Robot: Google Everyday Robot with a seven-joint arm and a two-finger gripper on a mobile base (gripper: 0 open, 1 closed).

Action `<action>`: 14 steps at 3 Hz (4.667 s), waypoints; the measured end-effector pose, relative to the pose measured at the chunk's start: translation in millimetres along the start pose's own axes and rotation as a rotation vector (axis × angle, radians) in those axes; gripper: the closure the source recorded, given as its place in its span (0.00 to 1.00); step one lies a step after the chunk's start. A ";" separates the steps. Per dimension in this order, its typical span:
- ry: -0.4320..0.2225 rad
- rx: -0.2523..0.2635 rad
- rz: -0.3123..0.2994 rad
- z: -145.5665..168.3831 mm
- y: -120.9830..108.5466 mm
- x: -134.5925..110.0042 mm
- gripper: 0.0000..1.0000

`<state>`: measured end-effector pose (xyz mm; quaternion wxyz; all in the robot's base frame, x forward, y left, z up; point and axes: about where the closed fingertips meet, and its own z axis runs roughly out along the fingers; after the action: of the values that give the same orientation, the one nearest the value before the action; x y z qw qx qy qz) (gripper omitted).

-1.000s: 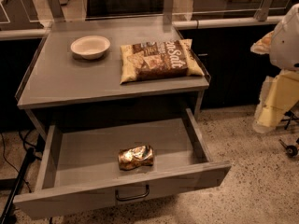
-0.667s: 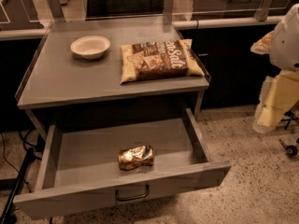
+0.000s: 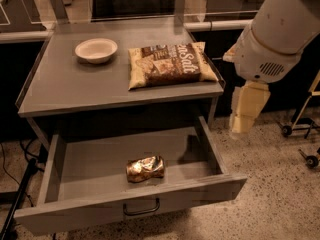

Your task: Pick orange can from top drawer and place on counter

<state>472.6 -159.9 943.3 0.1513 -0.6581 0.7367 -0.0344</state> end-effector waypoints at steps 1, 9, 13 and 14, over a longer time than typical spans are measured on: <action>-0.026 -0.020 -0.051 22.9 -5.4 -33.9 0.00; -0.149 -0.053 -0.114 148.8 -14.8 -102.1 0.00; -0.132 -0.161 -0.171 229.2 38.1 -139.7 0.00; -0.137 -0.166 -0.169 230.7 38.1 -137.7 0.00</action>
Offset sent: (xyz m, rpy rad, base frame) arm 0.0122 0.0306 -0.0125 0.0107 0.0079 0.0500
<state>510.1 14.3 738.7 0.1428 -0.7289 0.6670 0.0588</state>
